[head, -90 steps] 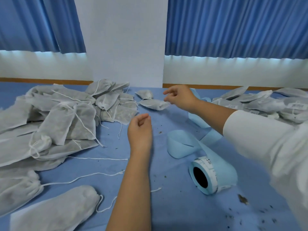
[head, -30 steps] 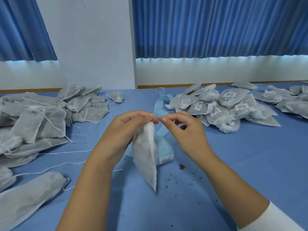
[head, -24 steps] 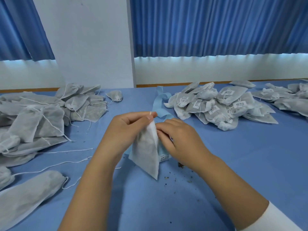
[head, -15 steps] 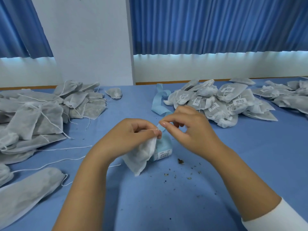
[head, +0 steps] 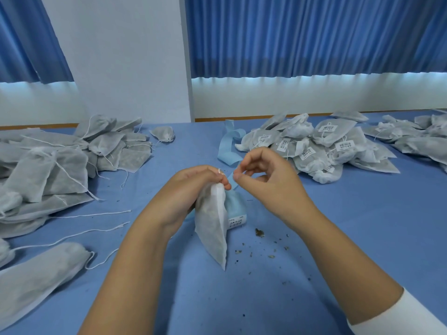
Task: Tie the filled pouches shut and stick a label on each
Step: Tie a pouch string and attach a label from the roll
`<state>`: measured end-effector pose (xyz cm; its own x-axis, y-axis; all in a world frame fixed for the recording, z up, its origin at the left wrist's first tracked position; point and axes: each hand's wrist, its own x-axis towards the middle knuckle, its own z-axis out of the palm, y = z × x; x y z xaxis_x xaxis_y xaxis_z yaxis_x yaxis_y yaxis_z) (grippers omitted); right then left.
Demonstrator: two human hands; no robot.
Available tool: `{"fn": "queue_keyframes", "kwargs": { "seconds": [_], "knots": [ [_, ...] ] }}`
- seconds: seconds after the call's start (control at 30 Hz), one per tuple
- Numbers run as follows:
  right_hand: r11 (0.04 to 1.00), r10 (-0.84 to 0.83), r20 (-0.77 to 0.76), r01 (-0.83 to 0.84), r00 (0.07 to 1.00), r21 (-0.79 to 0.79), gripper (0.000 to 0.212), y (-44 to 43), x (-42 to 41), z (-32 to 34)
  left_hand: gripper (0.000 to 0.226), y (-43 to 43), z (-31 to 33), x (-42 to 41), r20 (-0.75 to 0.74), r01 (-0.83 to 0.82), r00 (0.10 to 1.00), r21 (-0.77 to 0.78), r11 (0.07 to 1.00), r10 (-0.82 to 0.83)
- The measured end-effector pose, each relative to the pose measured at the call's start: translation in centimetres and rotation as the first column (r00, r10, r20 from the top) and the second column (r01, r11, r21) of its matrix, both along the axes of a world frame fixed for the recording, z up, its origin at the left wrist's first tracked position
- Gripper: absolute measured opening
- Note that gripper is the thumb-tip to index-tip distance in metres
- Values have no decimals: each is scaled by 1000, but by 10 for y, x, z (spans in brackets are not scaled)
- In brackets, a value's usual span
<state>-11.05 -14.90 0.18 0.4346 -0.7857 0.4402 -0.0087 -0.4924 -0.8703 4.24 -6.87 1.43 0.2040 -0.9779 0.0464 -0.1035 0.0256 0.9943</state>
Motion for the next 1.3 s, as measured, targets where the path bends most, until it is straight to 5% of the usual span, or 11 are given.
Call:
{"fn": "queue_keyframes", "kwargs": {
  "seconds": [0.2,0.4,0.6,0.9,1.17,1.3],
  "knots": [
    [975,177,72,-185,982,125,17,1,1,-3,12,-2,-1,0,-20,-13,1000,11,1000,13],
    [983,183,-37,-183,982,3,24,3,3,-6,22,-1,-2,-1,53,2,999,28,1000,-3],
    [986,66,-197,-94,978,-138,20,4,6,-12,21,-4,-6,-3,227,-159,960,-46,986,165],
    [982,151,68,-158,986,106,29,5,8,-10,19,-7,-8,0,251,-196,948,-22,980,195],
    [984,37,-127,-59,991,-171,28,4,6,-14,18,-5,-7,-2,331,-200,923,-23,980,196],
    [990,84,-118,-96,990,-100,20,1,4,-13,16,-4,-6,0,320,-196,928,-14,980,190]
  ]
}}
